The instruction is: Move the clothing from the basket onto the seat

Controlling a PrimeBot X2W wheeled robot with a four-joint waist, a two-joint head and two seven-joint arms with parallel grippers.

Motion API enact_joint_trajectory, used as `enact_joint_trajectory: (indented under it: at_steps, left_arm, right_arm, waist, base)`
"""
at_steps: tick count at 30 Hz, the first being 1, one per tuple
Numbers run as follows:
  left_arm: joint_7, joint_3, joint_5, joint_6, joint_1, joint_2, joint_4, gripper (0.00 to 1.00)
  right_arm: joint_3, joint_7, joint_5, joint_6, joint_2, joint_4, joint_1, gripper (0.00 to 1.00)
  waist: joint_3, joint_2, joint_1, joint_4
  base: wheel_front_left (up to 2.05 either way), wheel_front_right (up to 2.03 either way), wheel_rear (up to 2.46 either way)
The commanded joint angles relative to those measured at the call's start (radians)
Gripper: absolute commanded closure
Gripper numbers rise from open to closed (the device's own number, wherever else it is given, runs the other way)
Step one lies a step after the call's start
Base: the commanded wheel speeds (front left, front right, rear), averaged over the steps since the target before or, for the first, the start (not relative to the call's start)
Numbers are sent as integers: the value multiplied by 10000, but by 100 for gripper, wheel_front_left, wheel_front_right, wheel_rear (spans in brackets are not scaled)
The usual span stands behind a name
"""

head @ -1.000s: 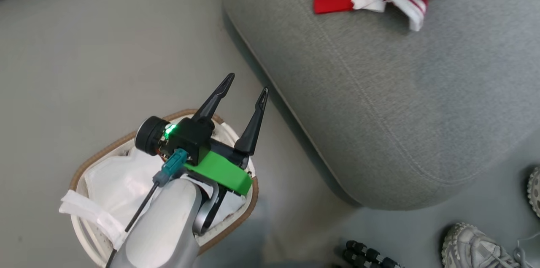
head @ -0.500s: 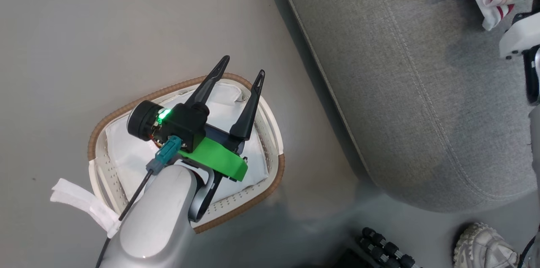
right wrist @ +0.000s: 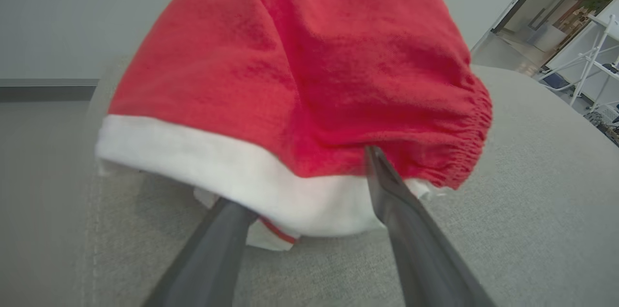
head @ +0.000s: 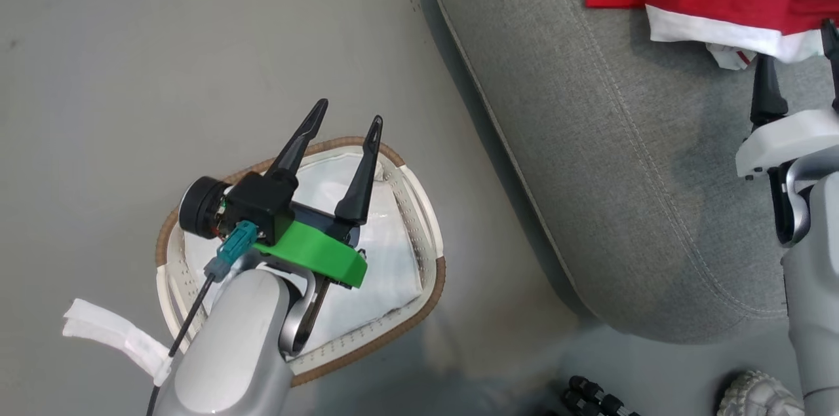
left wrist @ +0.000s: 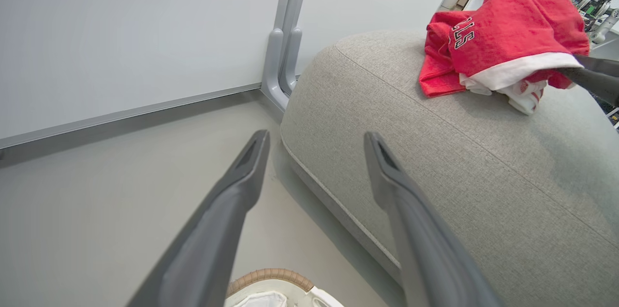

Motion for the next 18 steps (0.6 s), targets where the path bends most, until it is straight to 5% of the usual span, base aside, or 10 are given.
enact_joint_trajectory:
  at_steps: [1,18]
  left_arm:
    - [-7,155,92,-30,229,-7,30,0]
    - [-7,2307,980,-23,1780,-383,-235,0]
  right_arm:
    - [-12,-17,118,-15,68,-179,324,0]
    - [1882,-17,1135,-15,944,-1943,2510,0]
  waist:
    - [-534,0,-1,-16]
    - [-2261,0,-1,1344]
  base:
    - [0,0,0]
    - [0,0,0]
